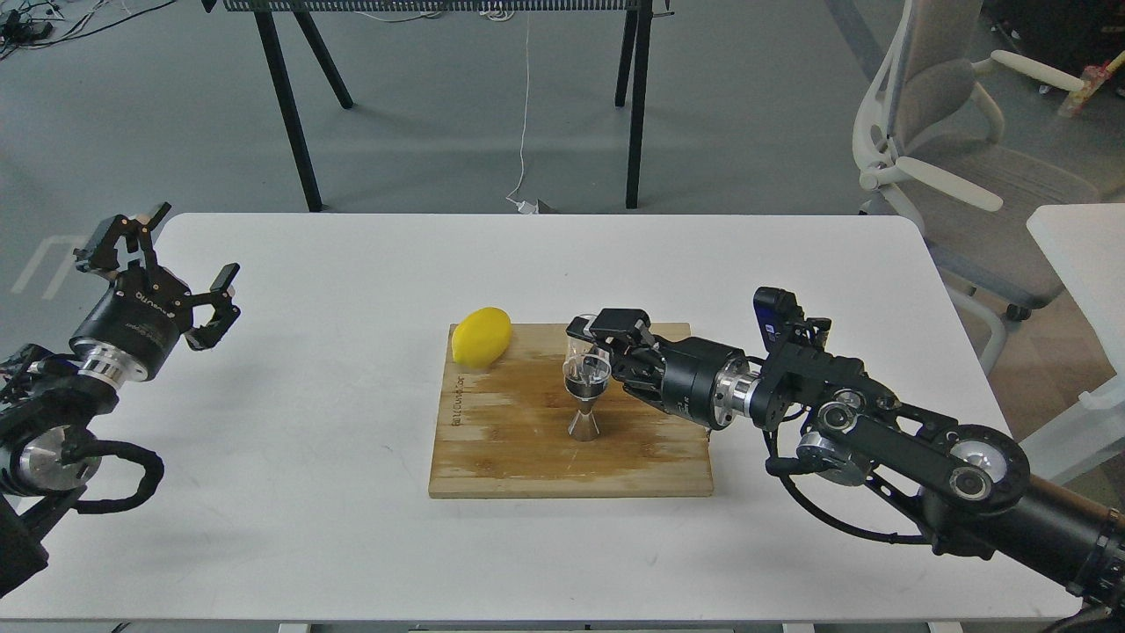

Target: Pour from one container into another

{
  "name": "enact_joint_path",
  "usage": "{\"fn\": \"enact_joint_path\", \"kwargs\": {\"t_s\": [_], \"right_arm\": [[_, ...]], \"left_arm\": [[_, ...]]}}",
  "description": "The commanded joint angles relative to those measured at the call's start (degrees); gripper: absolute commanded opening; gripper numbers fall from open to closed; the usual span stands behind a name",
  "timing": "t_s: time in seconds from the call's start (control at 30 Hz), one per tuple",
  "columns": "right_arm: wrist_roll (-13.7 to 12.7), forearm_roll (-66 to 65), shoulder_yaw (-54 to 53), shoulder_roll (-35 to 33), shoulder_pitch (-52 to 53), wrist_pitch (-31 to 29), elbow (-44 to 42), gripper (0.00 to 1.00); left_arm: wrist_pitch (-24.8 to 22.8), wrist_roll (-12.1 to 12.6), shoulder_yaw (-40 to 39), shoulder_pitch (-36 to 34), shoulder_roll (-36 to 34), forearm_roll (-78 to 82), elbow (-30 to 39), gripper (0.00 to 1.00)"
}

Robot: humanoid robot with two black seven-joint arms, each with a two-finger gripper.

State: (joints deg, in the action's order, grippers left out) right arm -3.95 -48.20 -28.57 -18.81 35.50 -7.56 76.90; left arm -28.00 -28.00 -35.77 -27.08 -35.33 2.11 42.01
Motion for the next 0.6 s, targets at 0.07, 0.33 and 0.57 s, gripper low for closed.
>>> {"fn": "enact_joint_path", "kwargs": {"t_s": [0.07, 0.33, 0.57], "right_arm": [[0.0, -2.2, 0.1, 0.0, 0.1, 0.0, 0.0, 0.30], [0.0, -2.3, 0.3, 0.0, 0.4, 0.0, 0.0, 0.30], [0.0, -3.5, 0.3, 0.0, 1.6, 0.0, 0.0, 0.30]], "left_arm": [[0.0, 0.0, 0.0, 0.0, 0.0, 0.0, 0.0, 1.00], [0.0, 0.0, 0.0, 0.1, 0.0, 0.0, 0.0, 1.00], [0.0, 0.0, 0.0, 0.1, 0.0, 0.0, 0.0, 1.00]]}}
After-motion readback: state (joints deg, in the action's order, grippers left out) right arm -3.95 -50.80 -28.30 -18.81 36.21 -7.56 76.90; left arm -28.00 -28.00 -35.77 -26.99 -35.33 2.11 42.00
